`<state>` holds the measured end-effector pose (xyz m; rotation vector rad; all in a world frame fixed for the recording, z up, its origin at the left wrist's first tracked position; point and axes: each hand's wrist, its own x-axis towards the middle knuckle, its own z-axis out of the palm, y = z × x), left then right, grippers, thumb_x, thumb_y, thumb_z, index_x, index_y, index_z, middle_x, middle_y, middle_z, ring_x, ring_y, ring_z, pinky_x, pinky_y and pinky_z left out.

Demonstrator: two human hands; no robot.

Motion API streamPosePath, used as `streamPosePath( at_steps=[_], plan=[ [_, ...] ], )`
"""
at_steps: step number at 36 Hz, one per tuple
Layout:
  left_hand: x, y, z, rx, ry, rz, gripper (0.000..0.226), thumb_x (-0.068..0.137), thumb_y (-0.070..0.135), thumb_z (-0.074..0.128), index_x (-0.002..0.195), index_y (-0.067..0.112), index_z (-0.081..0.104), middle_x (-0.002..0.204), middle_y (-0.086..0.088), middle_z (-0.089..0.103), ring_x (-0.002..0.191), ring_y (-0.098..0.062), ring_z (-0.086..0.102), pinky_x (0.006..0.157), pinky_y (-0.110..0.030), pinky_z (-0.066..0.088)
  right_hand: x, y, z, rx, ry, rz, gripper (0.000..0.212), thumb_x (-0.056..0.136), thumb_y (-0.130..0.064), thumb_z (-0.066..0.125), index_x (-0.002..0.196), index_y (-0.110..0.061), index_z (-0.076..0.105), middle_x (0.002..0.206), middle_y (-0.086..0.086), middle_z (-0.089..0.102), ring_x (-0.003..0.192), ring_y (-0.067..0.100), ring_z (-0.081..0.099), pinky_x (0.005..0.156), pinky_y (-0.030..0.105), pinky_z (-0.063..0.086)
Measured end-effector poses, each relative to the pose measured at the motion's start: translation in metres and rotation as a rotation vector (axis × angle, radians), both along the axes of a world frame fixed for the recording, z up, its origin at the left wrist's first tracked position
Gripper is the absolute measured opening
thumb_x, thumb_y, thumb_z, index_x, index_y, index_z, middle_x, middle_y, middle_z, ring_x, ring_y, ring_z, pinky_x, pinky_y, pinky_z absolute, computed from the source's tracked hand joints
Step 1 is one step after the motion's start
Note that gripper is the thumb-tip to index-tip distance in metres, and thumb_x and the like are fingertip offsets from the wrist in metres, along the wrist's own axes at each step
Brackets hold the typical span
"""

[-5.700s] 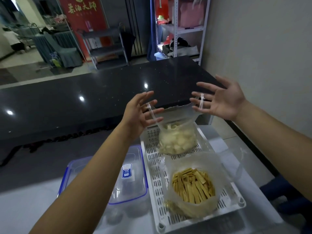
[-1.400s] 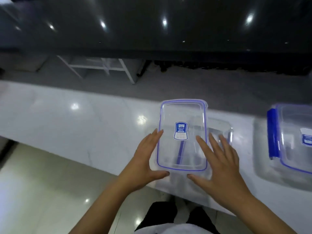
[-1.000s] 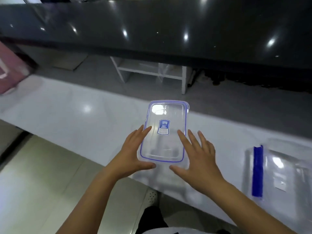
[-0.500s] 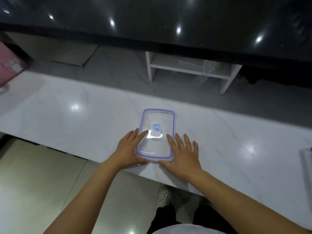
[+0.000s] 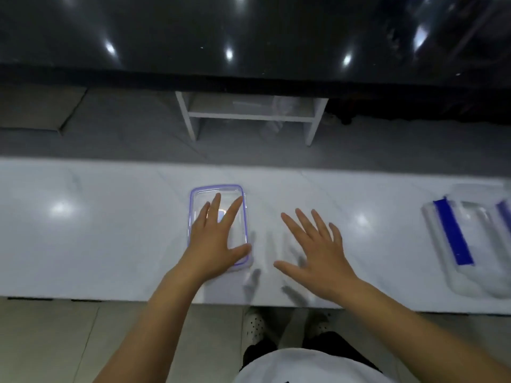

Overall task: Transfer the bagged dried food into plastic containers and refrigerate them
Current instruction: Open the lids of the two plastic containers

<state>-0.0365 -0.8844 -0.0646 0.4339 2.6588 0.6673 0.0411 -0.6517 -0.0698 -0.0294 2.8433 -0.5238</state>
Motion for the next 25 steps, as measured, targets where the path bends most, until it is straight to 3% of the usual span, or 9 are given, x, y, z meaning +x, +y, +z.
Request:
streamPosePath(
  at_steps=[5,13,16,20,23,25],
  plan=[
    [0.011,0.099,0.006,0.094,0.021,-0.198,0.094,0.089,0.057,0.061,0.15,0.054,-0.01,0.164,0.01,-0.022,0.152,-0.021,-0.018,0.122,-0.046,0.002,0.041,0.075,0.021,0.057,0.069,-0.204,0.088,0.073,-0.091,0.016,0.145,-0.057,-0.021,0.161,-0.018,-0.022,0.148,0.013,-0.025,0.121,0.052,-0.009],
    [0.068,0.242,0.003,0.175,-0.071,-0.51,0.099,0.082,0.069,0.059,0.152,0.049,-0.009,0.163,0.014,-0.023,0.154,-0.019,-0.011,0.124,-0.047,0.008,0.138,0.193,0.048,0.107,0.086,-0.589,0.093,0.069,-0.089,0.026,0.149,-0.054,-0.007,0.165,-0.013,-0.008,0.152,0.017,-0.011,0.122,0.051,0.001],
    [0.093,0.287,-0.001,0.161,-0.053,-0.588,0.103,0.078,0.077,0.055,0.152,0.048,-0.01,0.163,0.015,-0.022,0.154,-0.018,-0.01,0.124,-0.046,0.01,0.168,0.241,0.052,0.078,0.078,-0.673,0.096,0.072,-0.086,0.042,0.151,-0.051,0.0,0.165,-0.011,-0.006,0.152,0.017,-0.008,0.121,0.048,0.0],
    [0.12,0.346,-0.008,0.232,-0.08,-0.573,0.107,0.075,0.08,0.057,0.152,0.047,-0.01,0.166,0.01,-0.014,0.154,-0.019,-0.002,0.123,-0.045,0.014,0.189,0.308,0.04,0.027,0.029,-0.703,0.094,0.08,-0.068,0.061,0.151,-0.05,0.002,0.166,-0.006,-0.004,0.152,0.018,-0.006,0.121,0.043,0.001],
    [0.134,0.389,-0.014,0.41,-0.174,-0.417,0.102,0.072,0.079,0.063,0.149,0.055,0.0,0.165,0.01,0.01,0.15,-0.019,0.023,0.118,-0.051,0.033,0.192,0.355,0.026,0.001,-0.037,-0.641,0.094,0.082,-0.064,0.063,0.15,-0.051,-0.002,0.166,-0.007,-0.002,0.152,0.017,-0.004,0.12,0.04,0.004],
    [0.141,0.413,-0.013,0.415,-0.133,-0.349,0.107,0.073,0.067,0.073,0.149,0.054,-0.001,0.164,0.017,0.004,0.149,-0.013,0.02,0.118,-0.044,0.032,0.188,0.382,0.018,-0.036,-0.067,-0.577,0.092,0.084,-0.061,0.063,0.145,-0.053,-0.005,0.165,-0.009,0.003,0.152,0.018,-0.002,0.12,0.04,0.005]
  ],
)
